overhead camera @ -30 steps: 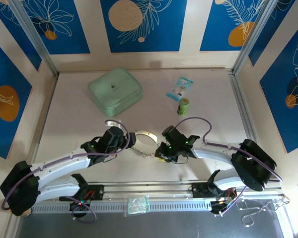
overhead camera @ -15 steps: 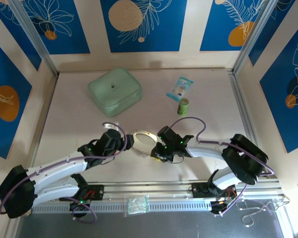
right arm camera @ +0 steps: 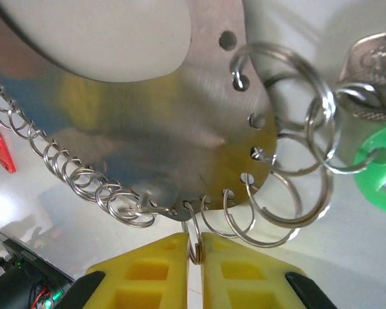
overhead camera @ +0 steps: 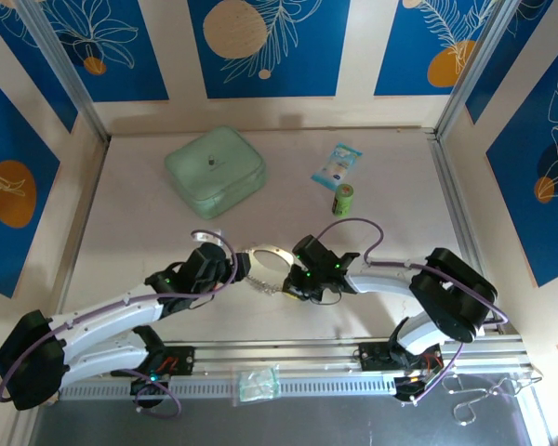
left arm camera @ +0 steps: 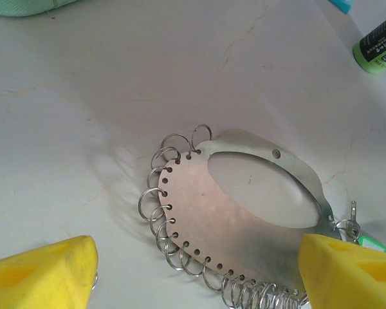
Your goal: Put the keys on the keyring
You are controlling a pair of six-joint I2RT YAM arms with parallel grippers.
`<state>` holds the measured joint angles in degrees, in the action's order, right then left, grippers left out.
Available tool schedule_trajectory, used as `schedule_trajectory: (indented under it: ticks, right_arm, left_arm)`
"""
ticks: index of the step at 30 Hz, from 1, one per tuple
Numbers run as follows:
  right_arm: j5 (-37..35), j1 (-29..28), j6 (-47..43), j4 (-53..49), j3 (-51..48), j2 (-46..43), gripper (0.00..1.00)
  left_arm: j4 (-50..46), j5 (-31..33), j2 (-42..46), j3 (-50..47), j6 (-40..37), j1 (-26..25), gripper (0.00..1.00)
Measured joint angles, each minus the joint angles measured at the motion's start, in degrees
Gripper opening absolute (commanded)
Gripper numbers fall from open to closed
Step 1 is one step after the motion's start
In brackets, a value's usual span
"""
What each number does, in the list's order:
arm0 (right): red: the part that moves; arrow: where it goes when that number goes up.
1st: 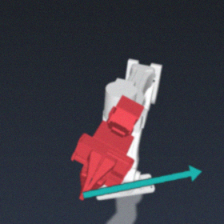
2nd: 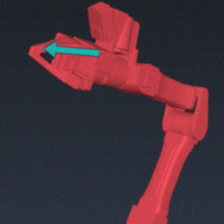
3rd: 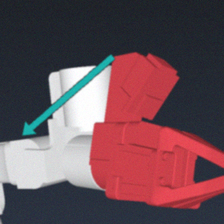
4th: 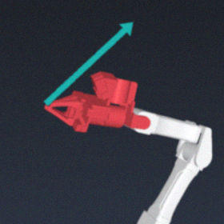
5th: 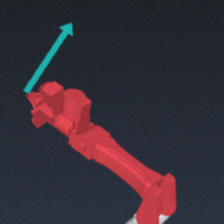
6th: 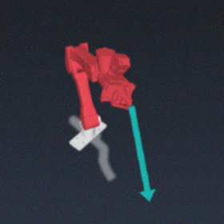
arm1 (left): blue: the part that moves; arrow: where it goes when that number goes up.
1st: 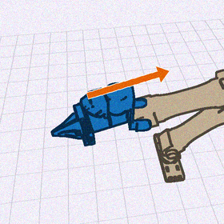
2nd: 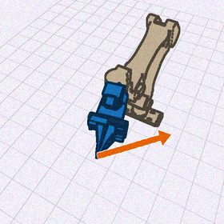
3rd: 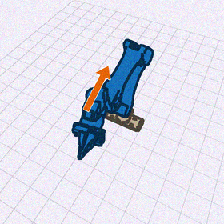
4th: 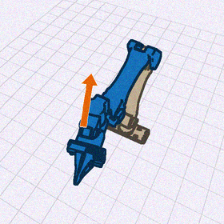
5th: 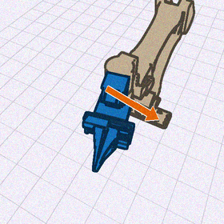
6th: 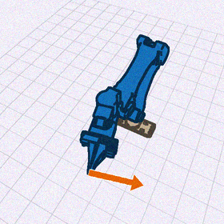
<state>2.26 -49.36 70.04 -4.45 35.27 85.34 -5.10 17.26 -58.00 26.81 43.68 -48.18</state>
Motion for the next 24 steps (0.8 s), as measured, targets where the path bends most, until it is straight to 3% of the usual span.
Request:
schedule_trajectory:
  ticks: [7,17,24]
  right_arm:
    - [-0.3,1.0,-1.9,-2.5,0.3,-1.2,0.00]
    - [-0.5,1.1,-14.1,-21.0,1.7,-7.2,0.00]
    - [-0.5,1.1,-20.3,-27.3,4.0,-6.6,0.01]
  left_arm:
    - [0.2,0.0,-0.4,0.0,0.0,0.0,0.81]
    - [0.5,0.0,-0.8,0.0,0.0,0.0,0.81]
    - [1.3,0.0,-1.4,0.0,0.0,0.0,0.81]
